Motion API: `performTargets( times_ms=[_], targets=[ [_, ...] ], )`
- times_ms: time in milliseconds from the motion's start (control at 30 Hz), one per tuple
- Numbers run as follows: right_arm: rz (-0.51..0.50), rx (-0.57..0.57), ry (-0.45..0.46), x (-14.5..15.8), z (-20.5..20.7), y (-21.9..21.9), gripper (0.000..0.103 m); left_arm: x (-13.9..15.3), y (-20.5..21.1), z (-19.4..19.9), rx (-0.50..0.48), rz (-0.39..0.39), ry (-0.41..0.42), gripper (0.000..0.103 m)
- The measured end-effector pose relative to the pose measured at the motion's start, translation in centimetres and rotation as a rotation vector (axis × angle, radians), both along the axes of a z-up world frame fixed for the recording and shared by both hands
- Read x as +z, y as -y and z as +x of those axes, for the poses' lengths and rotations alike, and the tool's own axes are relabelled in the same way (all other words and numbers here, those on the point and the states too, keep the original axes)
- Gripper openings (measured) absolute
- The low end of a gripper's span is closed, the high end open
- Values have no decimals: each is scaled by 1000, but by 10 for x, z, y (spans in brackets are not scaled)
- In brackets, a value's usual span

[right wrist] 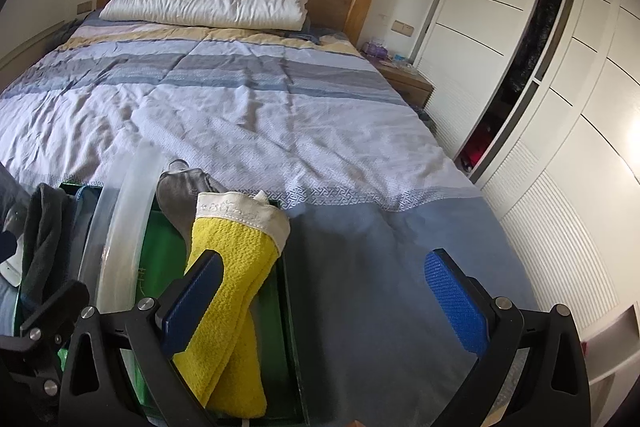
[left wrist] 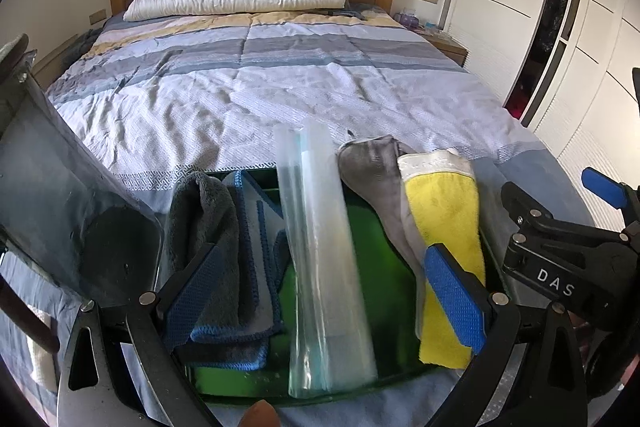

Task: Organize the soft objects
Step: 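Withdraw both tools from the tray toward the white towel and tissue pack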

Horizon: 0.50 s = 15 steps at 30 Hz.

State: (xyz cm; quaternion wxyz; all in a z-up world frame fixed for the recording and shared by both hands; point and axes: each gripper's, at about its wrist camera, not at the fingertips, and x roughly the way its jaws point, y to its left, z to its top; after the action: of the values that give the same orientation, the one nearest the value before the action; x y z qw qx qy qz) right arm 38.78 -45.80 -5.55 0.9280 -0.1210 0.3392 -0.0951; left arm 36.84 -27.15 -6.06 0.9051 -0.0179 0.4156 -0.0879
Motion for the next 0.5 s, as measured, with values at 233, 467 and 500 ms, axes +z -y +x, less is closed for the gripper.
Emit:
performTargets(
  times_ms=[233, 467, 500],
  targets=[
    [11, -26, 20, 14, -21, 8, 103, 13, 5, -17, -17, -17, -2, 99],
    [36, -30, 34, 32, -53, 10, 103, 37, 4, -46, -32, -42, 8, 99],
    [33, -31, 36, 34, -59, 9, 103, 41, 3, -49, -35, -42, 11, 99]
  ],
)
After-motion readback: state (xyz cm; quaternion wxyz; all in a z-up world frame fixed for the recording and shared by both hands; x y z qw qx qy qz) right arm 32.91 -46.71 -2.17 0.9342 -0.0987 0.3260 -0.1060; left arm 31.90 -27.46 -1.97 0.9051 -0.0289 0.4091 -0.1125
